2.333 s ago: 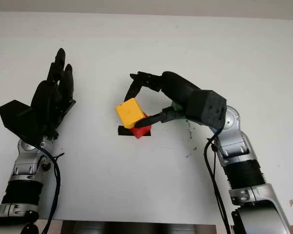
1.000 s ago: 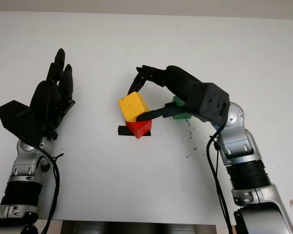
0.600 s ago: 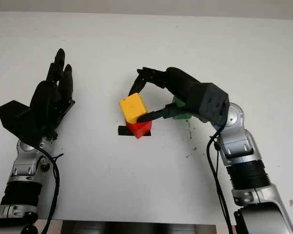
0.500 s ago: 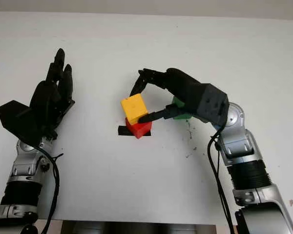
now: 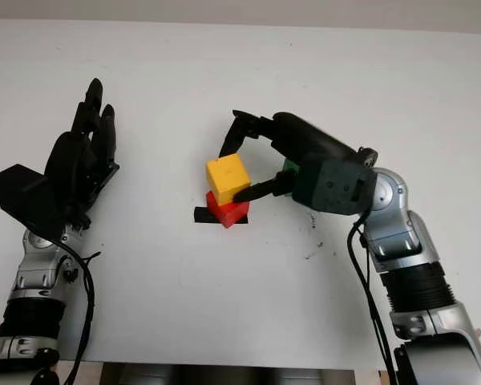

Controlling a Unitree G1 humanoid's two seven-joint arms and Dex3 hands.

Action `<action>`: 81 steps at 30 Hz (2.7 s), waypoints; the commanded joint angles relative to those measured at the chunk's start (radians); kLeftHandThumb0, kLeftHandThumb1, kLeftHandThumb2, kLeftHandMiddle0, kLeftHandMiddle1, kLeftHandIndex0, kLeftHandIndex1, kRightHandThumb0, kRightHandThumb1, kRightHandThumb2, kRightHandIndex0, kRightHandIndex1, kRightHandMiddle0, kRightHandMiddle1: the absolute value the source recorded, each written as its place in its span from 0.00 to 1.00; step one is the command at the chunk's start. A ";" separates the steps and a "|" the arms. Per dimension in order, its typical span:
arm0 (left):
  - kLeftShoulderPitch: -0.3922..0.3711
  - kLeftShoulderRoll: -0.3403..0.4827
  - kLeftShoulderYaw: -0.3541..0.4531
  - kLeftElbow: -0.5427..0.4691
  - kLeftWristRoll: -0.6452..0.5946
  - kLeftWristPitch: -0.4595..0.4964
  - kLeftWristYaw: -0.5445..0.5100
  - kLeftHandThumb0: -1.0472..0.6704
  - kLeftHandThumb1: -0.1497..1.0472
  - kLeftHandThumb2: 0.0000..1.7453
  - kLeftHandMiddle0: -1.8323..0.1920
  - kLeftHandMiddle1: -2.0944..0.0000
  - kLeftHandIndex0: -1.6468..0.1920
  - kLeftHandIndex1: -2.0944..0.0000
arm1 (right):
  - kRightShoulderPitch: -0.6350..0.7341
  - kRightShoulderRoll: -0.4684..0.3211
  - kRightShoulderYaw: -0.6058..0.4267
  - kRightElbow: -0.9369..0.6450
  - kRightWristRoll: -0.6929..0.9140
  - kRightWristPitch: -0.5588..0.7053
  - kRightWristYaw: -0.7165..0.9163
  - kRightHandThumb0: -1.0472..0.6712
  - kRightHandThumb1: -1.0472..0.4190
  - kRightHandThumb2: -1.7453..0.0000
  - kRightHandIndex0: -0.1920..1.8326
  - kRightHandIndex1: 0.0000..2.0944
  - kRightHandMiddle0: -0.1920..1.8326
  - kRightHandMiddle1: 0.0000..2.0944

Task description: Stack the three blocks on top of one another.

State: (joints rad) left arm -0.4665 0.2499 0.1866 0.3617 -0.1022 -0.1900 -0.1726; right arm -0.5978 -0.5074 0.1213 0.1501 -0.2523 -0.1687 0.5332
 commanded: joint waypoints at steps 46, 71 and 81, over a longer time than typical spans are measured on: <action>0.007 0.008 0.004 -0.003 0.005 -0.028 0.005 0.19 1.00 0.37 0.94 0.97 0.94 0.97 | -0.022 -0.056 0.033 0.050 0.011 -0.012 0.098 0.31 0.10 0.97 0.08 0.01 0.11 0.47; 0.004 0.006 0.006 -0.016 -0.005 -0.007 0.009 0.20 1.00 0.37 0.95 0.98 0.95 0.98 | 0.028 -0.212 -0.183 -0.234 0.178 0.186 0.181 0.11 0.12 0.96 0.00 0.00 0.01 0.00; -0.005 0.005 0.005 0.003 -0.013 -0.026 -0.009 0.21 1.00 0.38 0.96 0.98 0.97 0.98 | 0.106 -0.307 -0.187 -0.147 -0.082 0.024 -0.044 0.18 0.13 0.97 0.09 0.04 0.14 0.07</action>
State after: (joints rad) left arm -0.4668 0.2502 0.1917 0.3630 -0.1060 -0.2018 -0.1766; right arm -0.5163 -0.7928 -0.0801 -0.0072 -0.3127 -0.1251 0.5047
